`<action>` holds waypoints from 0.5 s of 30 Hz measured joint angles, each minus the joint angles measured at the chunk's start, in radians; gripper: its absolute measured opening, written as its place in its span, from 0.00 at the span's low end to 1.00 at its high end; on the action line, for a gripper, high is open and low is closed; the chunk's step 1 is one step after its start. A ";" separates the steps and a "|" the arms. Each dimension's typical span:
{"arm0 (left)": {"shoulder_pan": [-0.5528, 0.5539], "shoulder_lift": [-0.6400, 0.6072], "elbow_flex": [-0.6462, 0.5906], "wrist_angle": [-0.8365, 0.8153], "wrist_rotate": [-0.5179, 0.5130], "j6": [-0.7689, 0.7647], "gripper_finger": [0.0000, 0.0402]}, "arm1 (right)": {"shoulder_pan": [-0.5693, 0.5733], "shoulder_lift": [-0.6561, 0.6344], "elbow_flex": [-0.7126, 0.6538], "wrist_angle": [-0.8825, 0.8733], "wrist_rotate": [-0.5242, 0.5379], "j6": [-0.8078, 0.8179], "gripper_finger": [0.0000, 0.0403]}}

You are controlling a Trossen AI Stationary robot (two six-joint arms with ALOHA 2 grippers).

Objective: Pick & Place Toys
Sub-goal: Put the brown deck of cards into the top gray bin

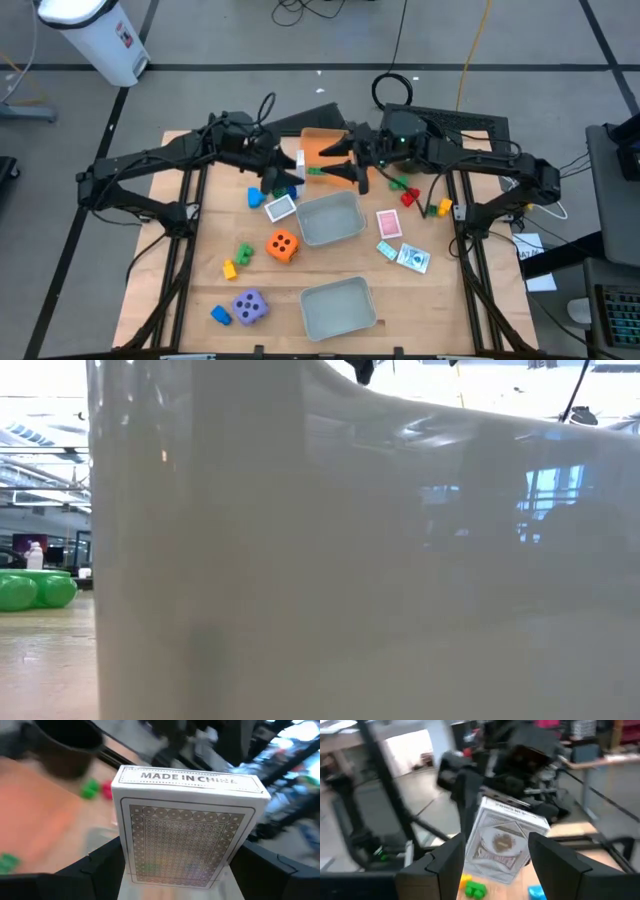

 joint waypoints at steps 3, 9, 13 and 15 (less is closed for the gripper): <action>0.000 0.000 0.000 -0.002 0.140 -0.080 0.78 | 0.002 -0.021 0.000 -0.011 -0.039 -0.015 0.52; 0.000 0.006 0.000 0.022 0.324 -0.204 0.76 | 0.023 -0.020 0.066 -0.042 -0.136 -0.034 0.52; -0.003 0.041 0.000 0.107 0.428 -0.314 0.75 | 0.045 -0.024 0.087 -0.080 -0.167 -0.091 0.52; -0.013 0.063 0.000 0.170 0.460 -0.365 0.75 | 0.047 -0.020 0.087 -0.083 -0.178 -0.081 0.52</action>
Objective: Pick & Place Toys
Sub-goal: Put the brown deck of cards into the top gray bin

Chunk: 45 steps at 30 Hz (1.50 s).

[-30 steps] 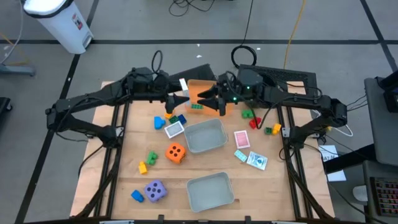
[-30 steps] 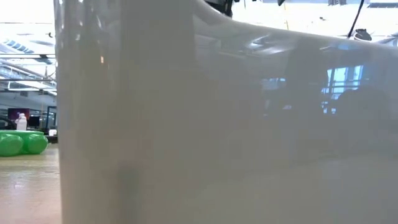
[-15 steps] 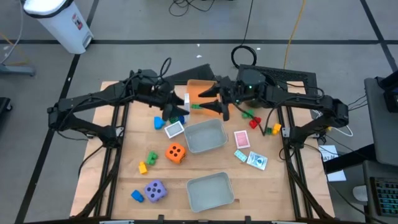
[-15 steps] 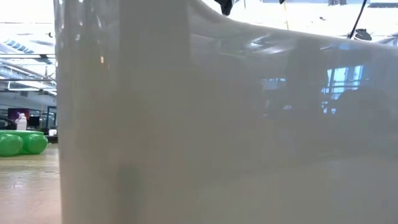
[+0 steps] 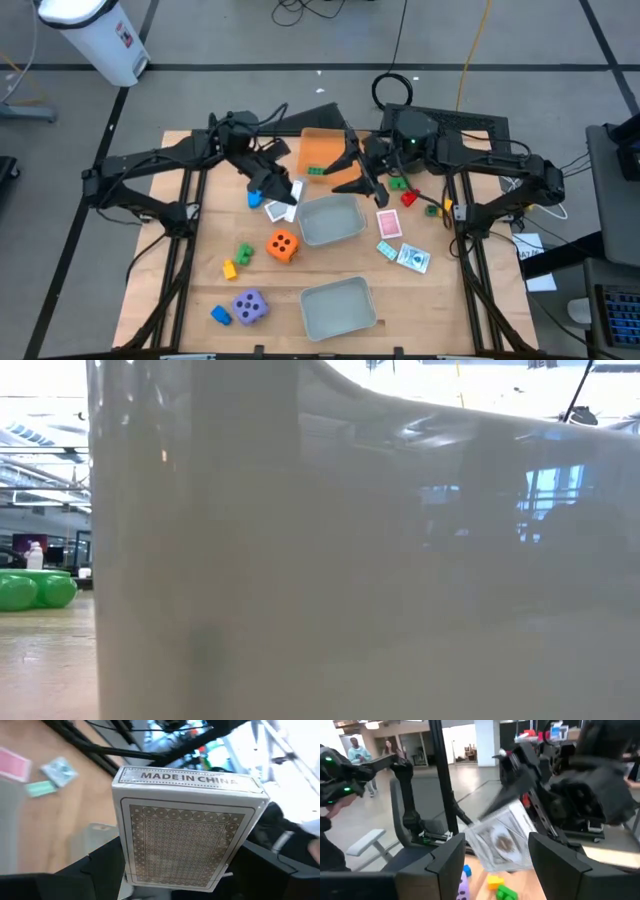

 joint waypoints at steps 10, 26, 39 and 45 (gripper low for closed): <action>-0.043 0.130 0.000 0.308 0.130 -0.219 0.75 | -0.001 0.000 -0.001 0.013 -0.040 0.016 0.52; -0.076 0.240 0.000 0.596 0.154 -0.422 0.76 | -0.001 0.024 -0.001 0.031 -0.144 0.065 0.52; -0.068 0.239 0.063 0.596 0.176 -0.406 0.76 | -0.001 0.120 -0.002 0.255 -0.299 0.227 0.52; -0.068 0.239 0.064 0.594 0.186 -0.412 0.80 | -0.009 0.121 -0.002 0.254 -0.319 0.226 0.48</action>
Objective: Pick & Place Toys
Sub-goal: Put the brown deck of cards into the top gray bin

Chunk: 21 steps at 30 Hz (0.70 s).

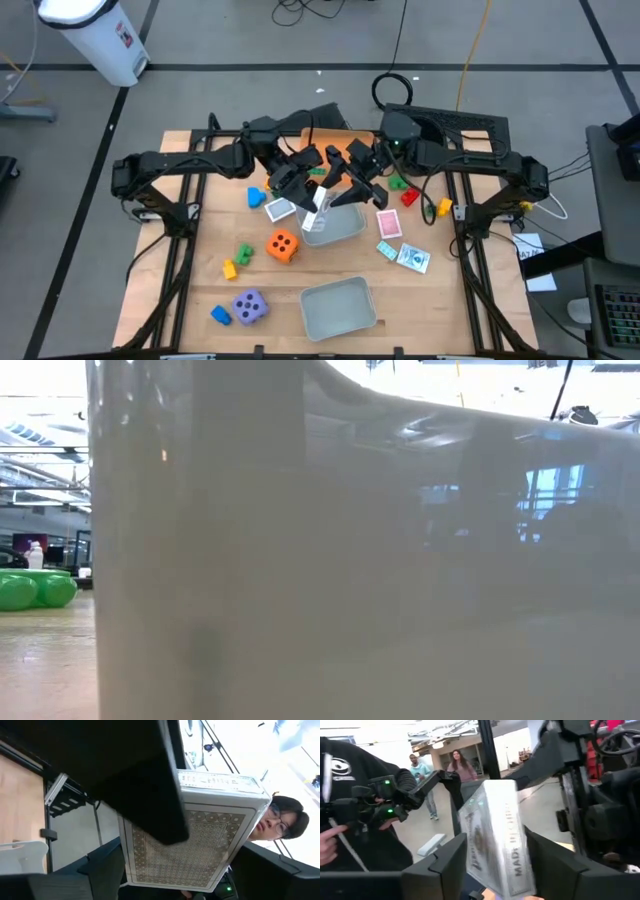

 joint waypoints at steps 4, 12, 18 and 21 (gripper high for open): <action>0.000 0.000 0.000 0.000 0.001 0.001 0.77 | -0.001 0.000 0.000 -0.001 0.000 0.005 0.38; 0.000 0.000 0.000 0.001 0.017 0.000 0.79 | -0.004 0.000 0.000 0.001 0.009 -0.011 0.15; 0.012 0.000 0.000 0.001 0.029 0.000 0.82 | -0.006 -0.001 0.000 0.001 0.014 -0.008 0.15; 0.035 0.000 0.000 0.001 0.056 0.000 0.82 | -0.007 -0.008 0.000 -0.003 0.025 -0.004 0.17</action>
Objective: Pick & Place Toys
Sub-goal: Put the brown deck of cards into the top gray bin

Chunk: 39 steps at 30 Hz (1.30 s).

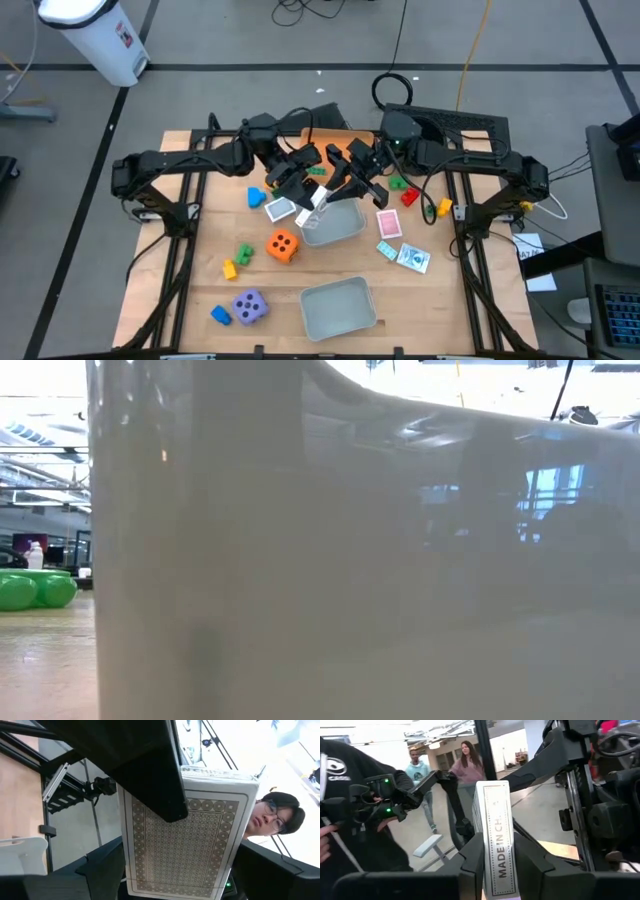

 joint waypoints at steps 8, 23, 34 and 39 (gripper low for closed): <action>0.048 -0.002 0.002 0.082 0.016 -0.037 0.83 | -0.002 -0.003 0.000 0.042 0.017 0.045 0.16; 0.080 -0.002 0.001 0.125 0.016 -0.063 0.83 | 0.005 -0.003 0.000 0.108 -0.032 0.070 0.16; 0.201 -0.002 0.001 0.123 0.111 -0.063 0.83 | 0.003 -0.004 0.000 0.127 -0.013 0.113 0.16; 0.291 -0.002 0.001 0.104 0.124 -0.040 0.83 | 0.002 -0.004 0.000 0.062 -0.006 0.112 0.16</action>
